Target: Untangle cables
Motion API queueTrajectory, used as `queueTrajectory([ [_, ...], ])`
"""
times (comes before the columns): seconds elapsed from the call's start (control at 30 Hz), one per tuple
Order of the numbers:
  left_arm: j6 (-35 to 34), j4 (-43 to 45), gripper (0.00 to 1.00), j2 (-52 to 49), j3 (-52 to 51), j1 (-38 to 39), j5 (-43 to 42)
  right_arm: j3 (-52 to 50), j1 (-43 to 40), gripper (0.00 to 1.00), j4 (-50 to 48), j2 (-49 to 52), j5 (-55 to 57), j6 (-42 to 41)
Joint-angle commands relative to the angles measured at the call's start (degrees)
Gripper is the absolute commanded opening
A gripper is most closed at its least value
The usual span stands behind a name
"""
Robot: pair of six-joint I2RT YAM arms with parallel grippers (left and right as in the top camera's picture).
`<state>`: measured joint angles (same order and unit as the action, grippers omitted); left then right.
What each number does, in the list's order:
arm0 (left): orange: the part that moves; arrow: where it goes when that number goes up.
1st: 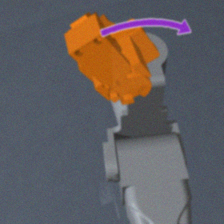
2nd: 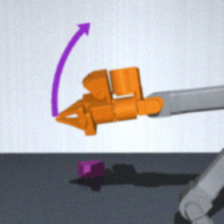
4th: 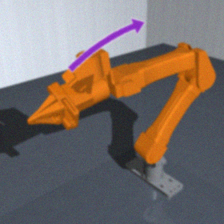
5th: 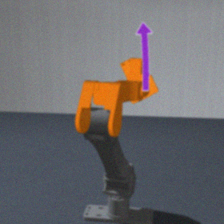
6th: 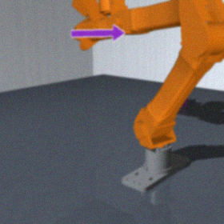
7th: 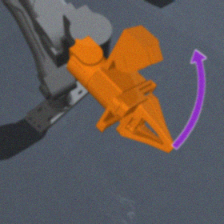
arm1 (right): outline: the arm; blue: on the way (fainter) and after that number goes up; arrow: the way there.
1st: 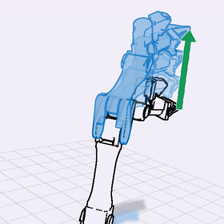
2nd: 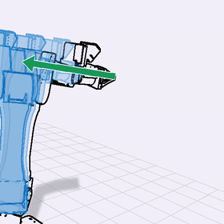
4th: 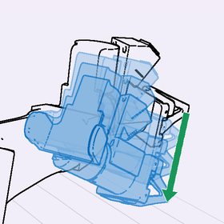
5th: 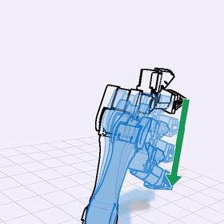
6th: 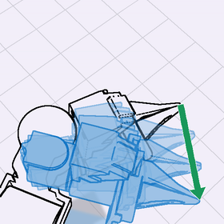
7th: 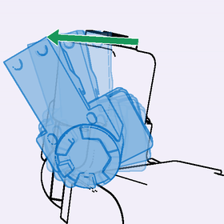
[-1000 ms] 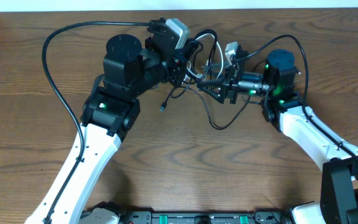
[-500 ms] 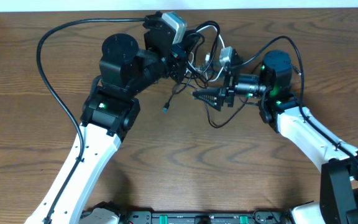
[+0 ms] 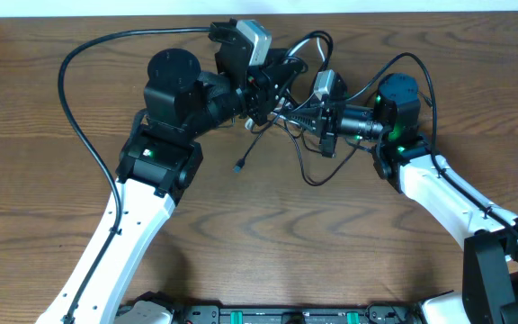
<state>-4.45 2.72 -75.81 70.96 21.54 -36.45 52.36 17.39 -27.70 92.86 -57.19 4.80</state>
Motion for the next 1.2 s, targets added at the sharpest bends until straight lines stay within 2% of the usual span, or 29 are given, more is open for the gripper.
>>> queueTrajectory([
  [0.0,-0.11,-2.36,0.48,0.15,0.72,0.02,6.82,0.22,-0.66,0.01,-0.72,-0.22,0.24,-4.13],
  [0.1,-0.13,-5.16,0.61,0.15,0.72,0.02,13.68,0.22,-2.29,0.01,-1.40,-0.22,0.17,-7.52],
  [0.27,-0.13,-9.35,0.70,0.15,0.72,0.02,21.97,0.22,-5.27,0.01,-2.97,-0.22,0.07,-11.45],
  [0.37,-0.11,-11.52,0.71,0.15,0.72,0.02,24.15,0.22,-6.62,0.01,-2.97,-0.22,0.04,-12.94],
  [0.73,-0.09,-21.18,0.72,0.15,0.72,0.02,24.06,0.22,-6.91,0.01,-4.39,-0.22,0.04,-14.25],
  [0.87,3.82,-23.06,0.72,0.15,0.72,0.02,22.75,0.22,-6.88,0.01,-7.50,-0.22,0.02,-15.06],
  [1.0,8.76,-21.27,0.71,0.15,0.72,0.02,18.95,0.22,-6.80,0.01,-7.43,-0.22,-0.04,-15.06],
  [1.17,13.03,-20.61,0.71,0.15,0.72,0.02,18.91,0.22,-6.78,0.01,-7.43,-0.22,-1.62,-15.06],
])
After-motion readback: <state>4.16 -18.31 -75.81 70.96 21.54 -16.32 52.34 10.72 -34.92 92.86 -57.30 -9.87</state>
